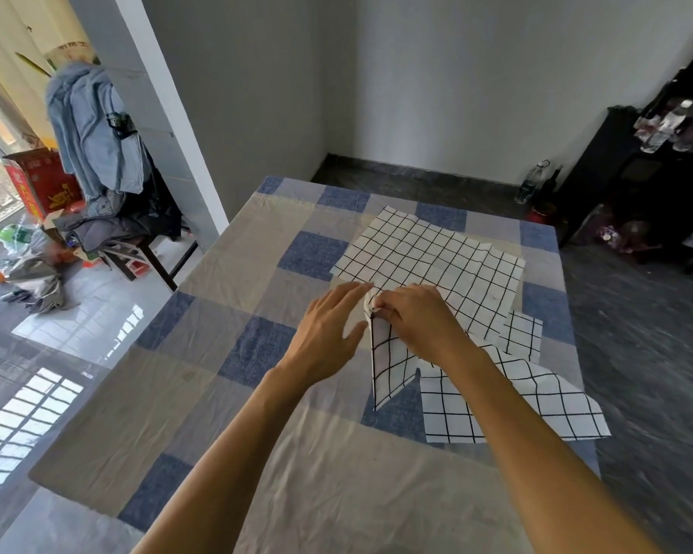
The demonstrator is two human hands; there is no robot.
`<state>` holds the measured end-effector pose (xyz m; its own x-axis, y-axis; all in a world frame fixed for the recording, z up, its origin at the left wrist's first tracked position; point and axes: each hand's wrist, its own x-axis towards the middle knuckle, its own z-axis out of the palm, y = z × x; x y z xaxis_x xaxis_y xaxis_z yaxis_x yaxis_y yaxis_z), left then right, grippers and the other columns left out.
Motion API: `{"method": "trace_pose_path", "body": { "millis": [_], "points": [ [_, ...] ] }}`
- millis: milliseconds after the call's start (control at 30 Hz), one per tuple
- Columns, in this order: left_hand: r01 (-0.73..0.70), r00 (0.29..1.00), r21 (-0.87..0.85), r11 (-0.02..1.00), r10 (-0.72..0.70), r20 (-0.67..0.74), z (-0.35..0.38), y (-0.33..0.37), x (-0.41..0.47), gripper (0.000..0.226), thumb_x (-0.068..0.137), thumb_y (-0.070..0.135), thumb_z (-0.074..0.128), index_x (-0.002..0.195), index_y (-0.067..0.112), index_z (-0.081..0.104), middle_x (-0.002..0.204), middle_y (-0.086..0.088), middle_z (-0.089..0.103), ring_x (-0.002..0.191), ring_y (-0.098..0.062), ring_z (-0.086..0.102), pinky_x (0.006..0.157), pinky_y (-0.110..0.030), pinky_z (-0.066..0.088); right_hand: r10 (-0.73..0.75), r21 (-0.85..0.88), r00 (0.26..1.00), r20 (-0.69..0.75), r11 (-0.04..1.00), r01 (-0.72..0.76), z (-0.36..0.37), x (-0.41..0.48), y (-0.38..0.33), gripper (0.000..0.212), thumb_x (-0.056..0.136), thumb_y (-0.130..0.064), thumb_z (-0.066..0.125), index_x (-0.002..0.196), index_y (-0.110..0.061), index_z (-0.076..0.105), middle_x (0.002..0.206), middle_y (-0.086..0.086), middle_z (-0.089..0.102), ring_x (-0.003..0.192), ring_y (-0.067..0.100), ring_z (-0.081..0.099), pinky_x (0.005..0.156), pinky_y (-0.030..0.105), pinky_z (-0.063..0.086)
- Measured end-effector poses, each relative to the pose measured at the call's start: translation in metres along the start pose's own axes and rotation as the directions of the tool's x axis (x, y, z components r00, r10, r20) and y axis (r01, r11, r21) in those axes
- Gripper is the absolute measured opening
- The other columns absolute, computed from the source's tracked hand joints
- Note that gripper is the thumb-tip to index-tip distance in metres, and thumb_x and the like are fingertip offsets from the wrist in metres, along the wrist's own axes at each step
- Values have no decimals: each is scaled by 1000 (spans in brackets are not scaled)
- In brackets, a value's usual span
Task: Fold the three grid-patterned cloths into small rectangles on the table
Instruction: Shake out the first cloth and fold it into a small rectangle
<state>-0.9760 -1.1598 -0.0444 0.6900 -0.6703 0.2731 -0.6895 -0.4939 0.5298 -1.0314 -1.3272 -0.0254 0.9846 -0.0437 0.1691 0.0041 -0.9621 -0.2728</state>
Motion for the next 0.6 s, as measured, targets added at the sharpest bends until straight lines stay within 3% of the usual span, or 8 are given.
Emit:
{"method": "trace_pose_path", "body": {
  "millis": [100, 233, 367, 467, 600],
  "points": [
    [-86, 996, 35, 996, 87, -23, 4, 5, 6, 46, 88, 27, 61, 132, 20, 47, 136, 1, 48, 128, -16, 41, 108, -32, 27, -17, 15, 1000, 7, 1000, 17, -3, -2, -5, 24, 98, -31, 48, 110, -18, 65, 96, 2, 68, 91, 24, 57, 90, 36, 35],
    [-43, 999, 91, 995, 45, -30, 7, 2, 6, 31, 88, 33, 61, 116, 21, 58, 125, 4, 57, 123, -15, 45, 105, -26, 20, -13, 23, 999, 48, 1000, 12, -3, -3, -4, 25, 98, -35, 47, 107, -18, 64, 97, -1, 67, 94, 21, 57, 103, 39, 32],
    [-60, 997, 233, 971, 67, -23, 3, -6, 6, 21, 85, 40, 63, 98, 22, 63, 109, 4, 62, 114, -17, 50, 104, -32, 29, 9, 16, 997, 80, 1000, -11, -4, -3, -7, 26, 99, -35, 45, 106, -17, 63, 100, -1, 68, 98, 18, 56, 112, 36, 21],
    [-78, 997, 286, 955, 79, 10, -2, -6, 7, 20, 86, 40, 61, 96, 23, 63, 104, 5, 63, 104, -16, 53, 100, -30, 30, -3, 8, 997, 77, 1000, 2, -3, 0, -9, 25, 99, -33, 46, 109, -18, 64, 102, -1, 69, 99, 19, 57, 111, 38, 24],
    [-13, 999, 222, 975, 5, 39, -8, -2, 6, 21, 90, 39, 56, 104, 24, 57, 92, 4, 64, 85, -13, 50, 98, -28, 29, -22, -1, 997, 68, 1000, 22, -2, 1, -9, 25, 98, -34, 47, 108, -21, 65, 100, -1, 70, 94, 21, 56, 100, 37, 34]
  ]
}}
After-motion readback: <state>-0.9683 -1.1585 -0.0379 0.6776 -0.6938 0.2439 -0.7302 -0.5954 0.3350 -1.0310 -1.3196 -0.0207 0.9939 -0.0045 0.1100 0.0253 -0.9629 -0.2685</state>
